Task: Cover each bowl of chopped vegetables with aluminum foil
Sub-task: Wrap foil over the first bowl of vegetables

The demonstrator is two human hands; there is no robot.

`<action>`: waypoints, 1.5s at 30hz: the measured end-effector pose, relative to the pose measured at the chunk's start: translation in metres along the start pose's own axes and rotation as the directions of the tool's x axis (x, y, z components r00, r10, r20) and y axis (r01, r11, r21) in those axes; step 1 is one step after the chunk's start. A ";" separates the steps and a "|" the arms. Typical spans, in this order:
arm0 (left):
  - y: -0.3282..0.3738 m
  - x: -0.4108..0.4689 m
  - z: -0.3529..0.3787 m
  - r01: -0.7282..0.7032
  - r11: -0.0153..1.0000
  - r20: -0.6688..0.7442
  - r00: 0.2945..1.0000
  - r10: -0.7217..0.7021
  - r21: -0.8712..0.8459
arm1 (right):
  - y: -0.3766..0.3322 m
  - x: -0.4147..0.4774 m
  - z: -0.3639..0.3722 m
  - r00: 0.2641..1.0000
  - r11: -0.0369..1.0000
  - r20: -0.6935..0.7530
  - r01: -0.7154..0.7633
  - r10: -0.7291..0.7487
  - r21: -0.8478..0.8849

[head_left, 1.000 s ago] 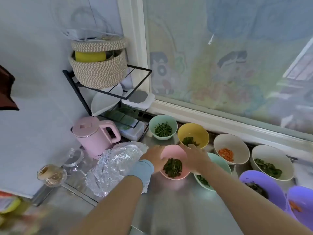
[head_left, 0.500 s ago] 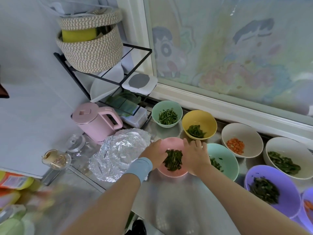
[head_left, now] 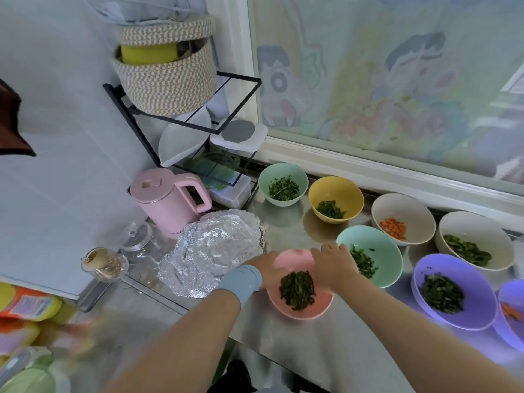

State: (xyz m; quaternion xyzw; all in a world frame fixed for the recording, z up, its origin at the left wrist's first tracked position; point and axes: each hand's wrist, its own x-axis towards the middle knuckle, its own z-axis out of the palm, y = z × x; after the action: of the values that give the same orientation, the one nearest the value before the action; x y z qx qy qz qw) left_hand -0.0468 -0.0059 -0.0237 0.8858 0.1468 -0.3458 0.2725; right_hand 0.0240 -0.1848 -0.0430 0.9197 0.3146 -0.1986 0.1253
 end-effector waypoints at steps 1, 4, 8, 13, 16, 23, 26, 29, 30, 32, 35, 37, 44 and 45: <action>-0.004 0.000 -0.004 0.003 1.000 0.011 1.000 -0.003 0.023 | -0.002 0.002 -0.004 1.000 1.000 0.005 -0.009 0.009 -0.002; -0.017 0.003 -0.022 0.038 0.999 -0.022 0.999 -0.037 0.036 | -0.012 0.013 -0.017 0.997 0.990 0.058 -0.063 0.056 0.124; -0.025 0.011 -0.039 -0.010 0.997 -0.094 0.996 0.003 -0.072 | -0.028 0.019 -0.030 0.977 0.940 0.213 -0.095 0.025 0.329; 0.001 0.037 -0.042 -0.111 0.993 -0.080 0.991 0.108 -0.027 | -0.022 0.019 -0.032 0.988 0.867 0.135 -0.126 0.069 0.482; 0.036 0.059 -0.036 -0.153 0.986 -0.037 0.987 0.156 0.068 | 0.021 0.014 -0.024 0.983 0.855 0.035 -0.175 0.181 0.488; 0.128 0.091 0.001 -0.218 0.956 0.051 0.976 0.212 0.195 | 0.090 0.000 0.011 0.985 0.946 0.023 -0.169 0.169 0.278; 0.152 0.094 0.009 -0.225 0.962 0.074 0.974 0.216 0.155 | 0.100 -0.003 0.031 0.986 0.961 0.094 -0.154 0.136 0.229; 0.165 0.098 0.013 -0.231 0.972 0.088 0.970 0.227 0.047 | 0.112 -0.007 0.036 0.978 0.942 0.115 -0.201 0.176 0.267; 0.167 0.099 0.014 -0.226 0.974 0.098 0.970 0.222 0.033 | 0.115 -0.008 0.036 0.977 0.941 0.122 -0.202 0.175 0.272; 0.167 0.104 0.017 -0.224 0.974 0.121 0.969 0.217 0.046 | 0.117 -0.010 0.034 0.977 0.940 0.123 -0.203 0.174 0.276; 0.153 0.109 0.010 -0.197 0.977 0.127 0.974 0.186 0.082 | 0.114 -0.005 0.021 0.981 0.928 0.008 -0.185 0.193 0.322; 0.133 0.112 0.001 -0.170 0.979 0.081 0.983 0.162 0.110 | 0.103 0.005 0.005 0.972 0.930 -0.138 -0.132 0.189 0.343; 0.035 0.093 -0.028 -0.044 0.976 0.031 0.999 0.038 0.215 | 0.025 0.041 -0.020 0.977 0.869 0.190 -0.008 -0.099 0.494; 0.025 0.085 -0.028 -0.030 0.980 0.041 0.999 0.023 0.199 | 0.015 0.041 -0.020 0.971 0.877 0.214 -0.009 -0.108 0.480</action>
State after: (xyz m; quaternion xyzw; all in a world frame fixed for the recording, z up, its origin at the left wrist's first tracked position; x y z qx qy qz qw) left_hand 0.0406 -0.0040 -0.0563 0.9036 0.0943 -0.3722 0.1898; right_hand 0.0691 -0.1676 -0.0418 0.8838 0.2625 -0.3800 -0.0743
